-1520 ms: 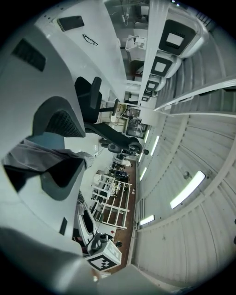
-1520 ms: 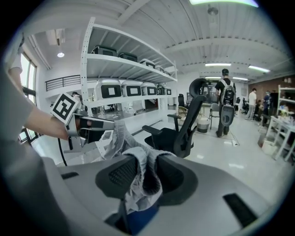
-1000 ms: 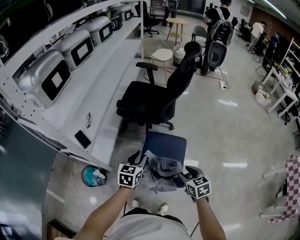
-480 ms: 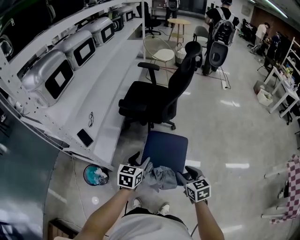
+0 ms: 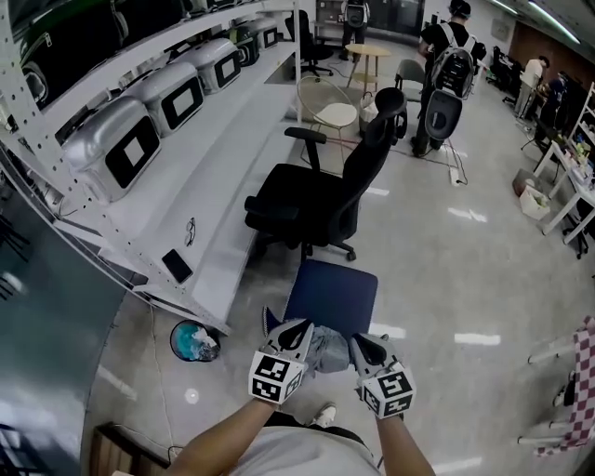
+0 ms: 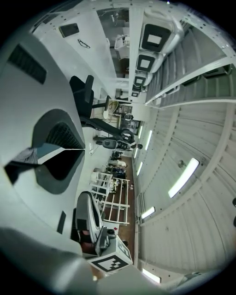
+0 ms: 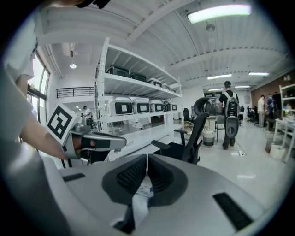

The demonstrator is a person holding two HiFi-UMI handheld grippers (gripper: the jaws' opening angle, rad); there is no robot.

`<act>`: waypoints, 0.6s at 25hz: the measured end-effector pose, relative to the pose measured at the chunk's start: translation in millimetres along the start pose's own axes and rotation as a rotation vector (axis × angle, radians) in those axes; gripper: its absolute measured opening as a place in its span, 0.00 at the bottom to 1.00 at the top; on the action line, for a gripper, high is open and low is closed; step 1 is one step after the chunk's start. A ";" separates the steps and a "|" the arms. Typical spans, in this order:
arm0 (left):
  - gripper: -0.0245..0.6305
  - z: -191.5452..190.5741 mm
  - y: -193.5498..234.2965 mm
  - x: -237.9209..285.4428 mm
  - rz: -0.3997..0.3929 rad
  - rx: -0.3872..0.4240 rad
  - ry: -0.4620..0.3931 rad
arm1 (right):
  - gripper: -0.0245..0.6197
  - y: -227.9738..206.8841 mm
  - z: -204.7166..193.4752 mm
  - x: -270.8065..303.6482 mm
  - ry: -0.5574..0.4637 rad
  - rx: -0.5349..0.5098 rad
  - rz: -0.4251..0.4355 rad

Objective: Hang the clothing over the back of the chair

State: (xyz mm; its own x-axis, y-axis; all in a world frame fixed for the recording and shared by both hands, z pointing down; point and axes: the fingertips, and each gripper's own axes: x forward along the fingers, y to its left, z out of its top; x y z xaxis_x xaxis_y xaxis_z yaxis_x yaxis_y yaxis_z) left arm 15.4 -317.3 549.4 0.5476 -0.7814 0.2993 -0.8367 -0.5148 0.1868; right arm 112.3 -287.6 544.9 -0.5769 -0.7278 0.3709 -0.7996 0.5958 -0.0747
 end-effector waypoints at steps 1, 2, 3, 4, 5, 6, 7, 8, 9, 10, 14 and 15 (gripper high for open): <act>0.06 -0.7 -10.1 -6.2 -0.002 -0.001 -0.014 | 0.07 6.0 -0.9 -4.0 -0.014 0.000 0.012; 0.06 -2.9 -19.0 -12.3 -0.004 -0.008 -0.022 | 0.07 12.1 -2.9 -7.2 -0.023 -0.001 0.029; 0.06 -6.5 -26.3 -18.6 -0.003 -0.016 -0.024 | 0.07 18.3 -6.1 -9.9 -0.027 0.000 0.049; 0.06 -10.6 -31.9 -25.3 0.003 -0.024 -0.023 | 0.07 24.4 -10.4 -12.5 -0.025 0.004 0.071; 0.05 -14.2 -36.0 -32.1 0.011 -0.030 -0.023 | 0.07 30.5 -15.3 -15.2 -0.019 0.009 0.092; 0.05 -16.5 -39.1 -38.8 0.019 -0.036 -0.025 | 0.07 36.6 -19.9 -17.7 -0.013 0.013 0.113; 0.05 -17.5 -41.5 -44.8 0.027 -0.041 -0.028 | 0.07 42.3 -23.5 -19.8 -0.009 0.015 0.134; 0.05 -18.0 -43.9 -50.0 0.034 -0.045 -0.033 | 0.07 47.2 -25.7 -21.4 -0.008 0.015 0.154; 0.05 -18.8 -46.3 -54.4 0.041 -0.045 -0.035 | 0.07 50.8 -26.8 -22.3 -0.011 0.018 0.171; 0.05 -20.6 -48.9 -58.4 0.045 -0.044 -0.034 | 0.07 52.8 -27.1 -22.6 -0.017 0.025 0.183; 0.05 -36.8 -63.0 -75.1 0.021 -0.028 0.006 | 0.07 51.2 -26.3 -27.7 -0.039 0.055 0.167; 0.05 -41.8 -67.8 -78.8 0.006 -0.026 0.022 | 0.07 50.3 -25.5 -31.1 -0.045 0.060 0.157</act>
State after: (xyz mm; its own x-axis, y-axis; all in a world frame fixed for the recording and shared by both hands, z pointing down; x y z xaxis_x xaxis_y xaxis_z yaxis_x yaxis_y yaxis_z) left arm 28.7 -206.1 552.3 0.5425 -0.7764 0.3207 -0.8401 -0.5004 0.2096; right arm 94.2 -226.3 553.2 -0.7014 -0.6425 0.3085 -0.7067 0.6831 -0.1841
